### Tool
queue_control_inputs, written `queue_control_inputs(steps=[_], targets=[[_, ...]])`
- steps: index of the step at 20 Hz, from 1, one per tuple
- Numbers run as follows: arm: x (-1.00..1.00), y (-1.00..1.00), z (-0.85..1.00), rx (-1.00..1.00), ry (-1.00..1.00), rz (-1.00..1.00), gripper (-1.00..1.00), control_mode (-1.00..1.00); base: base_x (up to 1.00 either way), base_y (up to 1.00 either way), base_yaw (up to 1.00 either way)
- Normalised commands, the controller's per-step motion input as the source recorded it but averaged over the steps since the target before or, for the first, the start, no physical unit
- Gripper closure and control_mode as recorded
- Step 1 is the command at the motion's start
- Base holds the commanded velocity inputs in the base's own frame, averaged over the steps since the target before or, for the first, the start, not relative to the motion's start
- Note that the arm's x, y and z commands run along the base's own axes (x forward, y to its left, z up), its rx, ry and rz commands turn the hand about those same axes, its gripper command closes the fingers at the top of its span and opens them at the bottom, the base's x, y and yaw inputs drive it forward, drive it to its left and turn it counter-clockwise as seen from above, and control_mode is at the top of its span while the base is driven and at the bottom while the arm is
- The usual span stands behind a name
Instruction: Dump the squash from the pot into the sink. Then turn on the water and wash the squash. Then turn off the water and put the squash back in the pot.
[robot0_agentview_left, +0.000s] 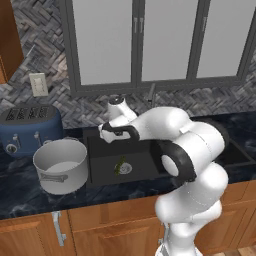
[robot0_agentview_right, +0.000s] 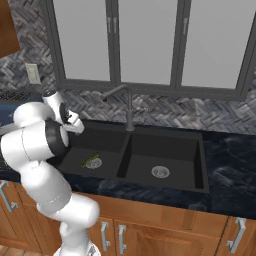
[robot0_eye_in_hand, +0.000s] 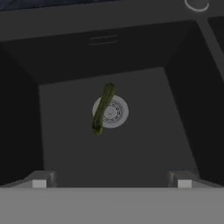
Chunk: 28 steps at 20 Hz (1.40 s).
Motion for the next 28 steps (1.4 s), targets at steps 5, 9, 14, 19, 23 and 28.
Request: queue_control_inputs(steps=[5, 9, 14, 19, 23, 28], targets=[[0.41, 0.11, -0.45, 0.00, 0.09, 0.00, -1.00, -1.00, 0.00, 0.00, 0.00], [0.24, 0.04, -0.60, -0.01, 0.02, 0.00, -1.00, -1.00, 0.00, 0.00, 0.00], [0.29, 0.00, -0.64, 0.00, 0.00, 0.00, -1.00, -1.00, 0.00, 0.00, 0.00], [0.28, 0.00, -0.56, 0.00, 0.00, 0.00, -1.00, -1.00, 0.00, 0.00, 0.00], [0.18, 0.00, -0.47, 0.00, 0.00, 0.00, -1.00, -1.00, 0.00, 0.00, 0.00], [0.23, 0.00, -0.37, 0.00, 0.00, 0.00, -1.00, -1.00, 0.00, 0.00, 0.00]])
